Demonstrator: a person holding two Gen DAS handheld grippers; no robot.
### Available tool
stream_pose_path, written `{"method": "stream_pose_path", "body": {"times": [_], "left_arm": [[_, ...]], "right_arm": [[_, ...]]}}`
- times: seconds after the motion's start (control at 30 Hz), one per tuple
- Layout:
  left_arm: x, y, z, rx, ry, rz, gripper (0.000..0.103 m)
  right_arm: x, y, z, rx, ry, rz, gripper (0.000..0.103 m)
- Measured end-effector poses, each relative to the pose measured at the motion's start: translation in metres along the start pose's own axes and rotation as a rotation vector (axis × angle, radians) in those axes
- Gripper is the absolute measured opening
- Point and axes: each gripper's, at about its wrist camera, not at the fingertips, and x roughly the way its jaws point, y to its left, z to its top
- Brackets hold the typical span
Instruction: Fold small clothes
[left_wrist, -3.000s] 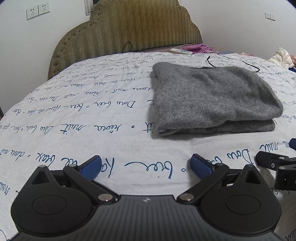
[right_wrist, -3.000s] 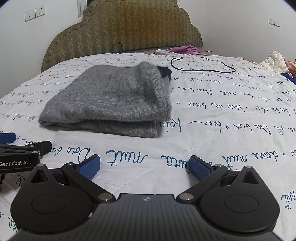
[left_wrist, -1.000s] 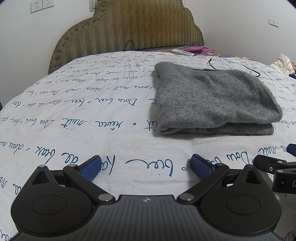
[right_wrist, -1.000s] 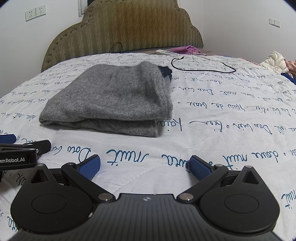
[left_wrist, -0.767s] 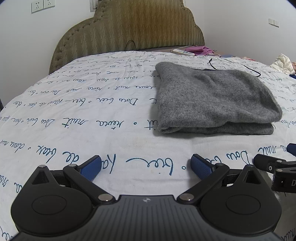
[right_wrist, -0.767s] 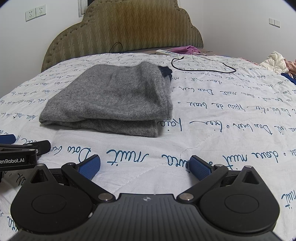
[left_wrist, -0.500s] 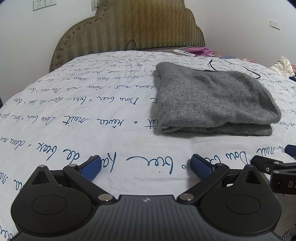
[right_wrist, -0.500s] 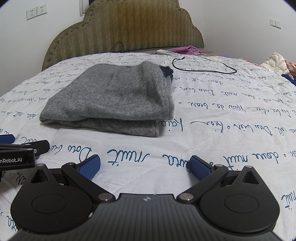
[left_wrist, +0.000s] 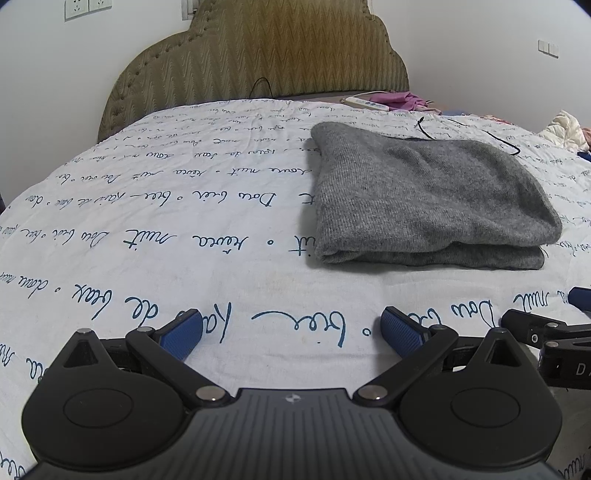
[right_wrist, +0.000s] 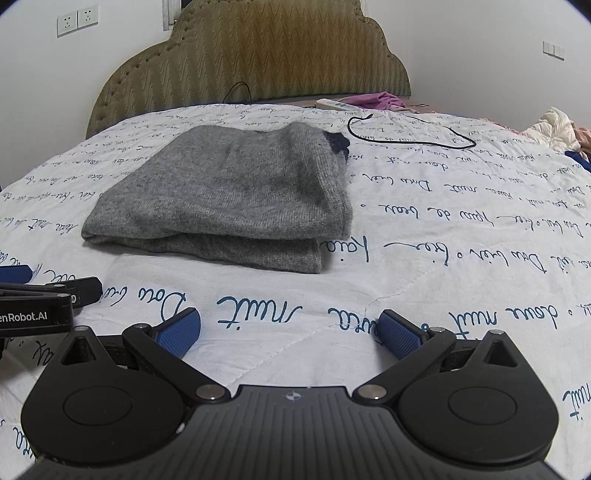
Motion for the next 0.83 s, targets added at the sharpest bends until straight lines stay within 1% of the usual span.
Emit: {"method": "stream_pose_path", "body": {"times": [0.43,0.83], "left_arm": [[0.0015,-0.0002,0.0009,-0.001,0.007,-0.006,0.103],[-0.0009,0.0079,0.0023,-0.03,-0.002,-0.047,0.103]], "right_arm": [[0.0002,-0.0004,-0.0001,-0.001,0.0,-0.002,0.103],[0.0001,-0.0019,-0.0001,-0.001,0.001,-0.003,0.103]]}}
